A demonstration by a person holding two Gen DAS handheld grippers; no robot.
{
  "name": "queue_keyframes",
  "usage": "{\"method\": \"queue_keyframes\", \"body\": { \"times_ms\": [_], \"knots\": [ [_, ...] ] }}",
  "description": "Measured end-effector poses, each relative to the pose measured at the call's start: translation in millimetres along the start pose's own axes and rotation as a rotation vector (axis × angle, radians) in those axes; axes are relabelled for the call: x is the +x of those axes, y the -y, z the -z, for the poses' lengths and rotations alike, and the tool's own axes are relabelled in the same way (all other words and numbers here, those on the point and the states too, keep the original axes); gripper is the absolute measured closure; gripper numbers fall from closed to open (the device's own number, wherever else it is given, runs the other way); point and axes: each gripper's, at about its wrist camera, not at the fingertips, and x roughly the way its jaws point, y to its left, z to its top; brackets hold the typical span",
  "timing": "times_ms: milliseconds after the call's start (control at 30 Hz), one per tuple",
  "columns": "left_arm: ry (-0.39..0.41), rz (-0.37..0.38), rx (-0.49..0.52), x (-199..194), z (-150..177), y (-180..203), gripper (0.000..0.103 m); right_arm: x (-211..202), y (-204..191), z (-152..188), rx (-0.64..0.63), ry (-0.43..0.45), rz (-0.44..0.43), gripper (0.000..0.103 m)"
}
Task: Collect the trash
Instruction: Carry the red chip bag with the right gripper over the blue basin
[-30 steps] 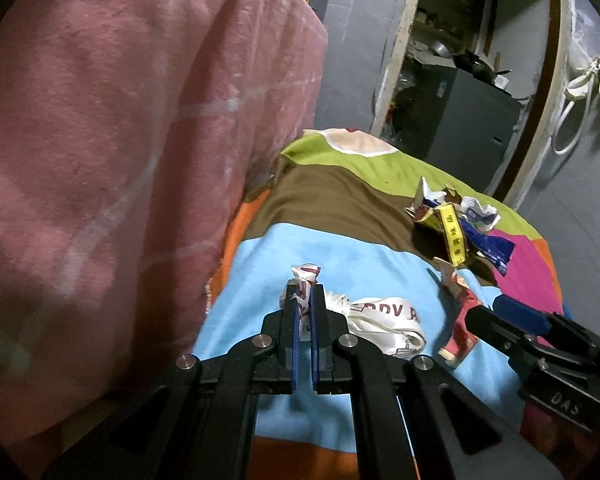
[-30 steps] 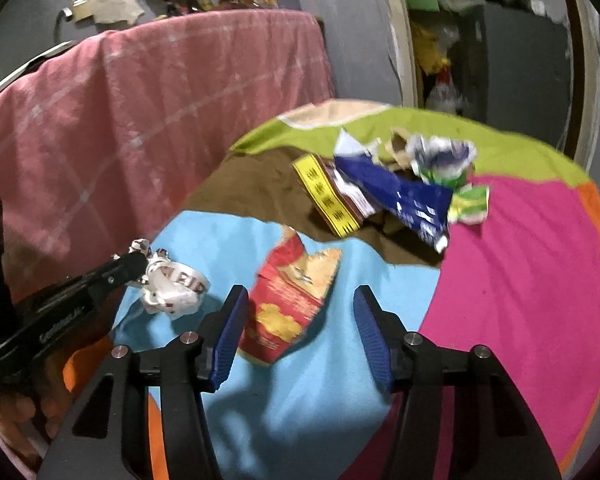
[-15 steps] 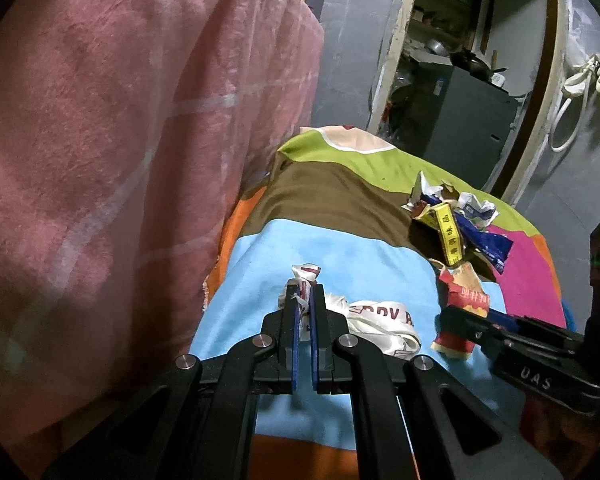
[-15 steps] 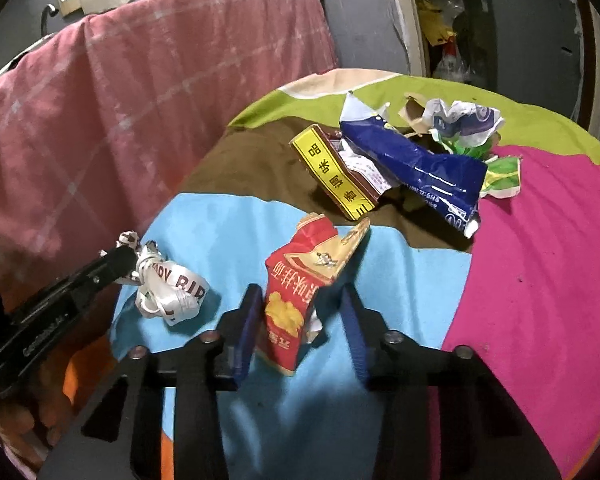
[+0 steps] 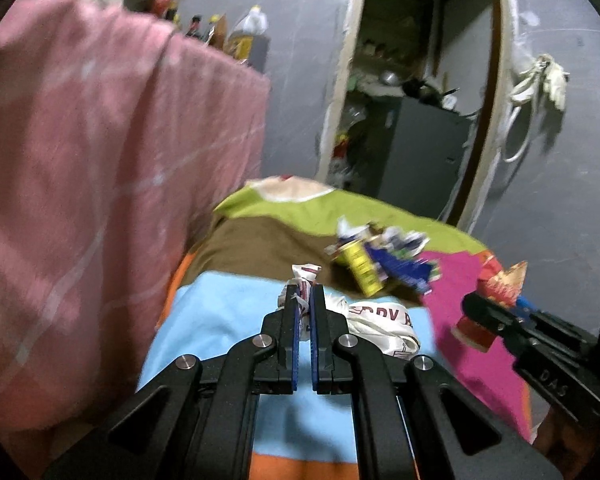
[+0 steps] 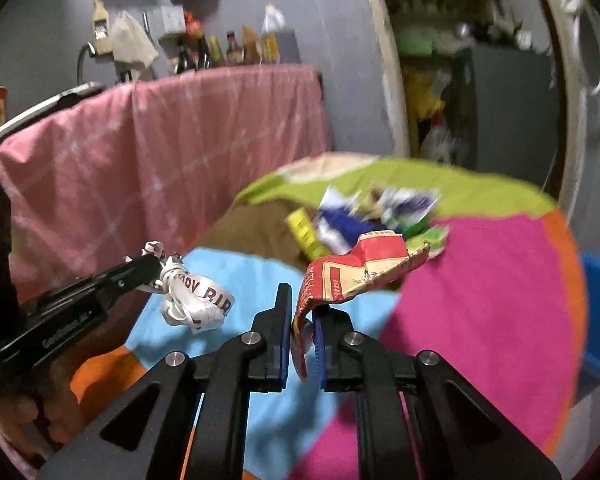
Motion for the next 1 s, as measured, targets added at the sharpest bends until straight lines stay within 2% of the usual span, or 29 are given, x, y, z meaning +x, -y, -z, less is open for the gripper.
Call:
{"method": "queue_keyframes", "body": {
  "times_ms": [133,367,633,867,933,1000],
  "knots": [
    [0.07,0.057,0.025,-3,-15,31,0.101,-38,14,-14,-0.039,0.126,0.089,0.095],
    [0.277,0.189,0.086,-7,-52,109,0.101,-107,49,-43,-0.114,0.356,0.268,0.095],
    [0.464,0.311,0.094,-3,-81,202,0.1,-156,104,-63,-0.212,0.508,0.489,0.095],
    [0.515,0.364,0.045,26,-91,263,0.1,-170,162,-62,-0.237,0.558,0.631,0.095],
    [0.49,0.369,0.04,40,-91,276,0.1,-167,179,-59,-0.228,0.548,0.644,0.095],
    [0.423,0.366,0.049,63,-92,292,0.1,-160,198,-54,-0.209,0.521,0.65,0.095]
  ]
}}
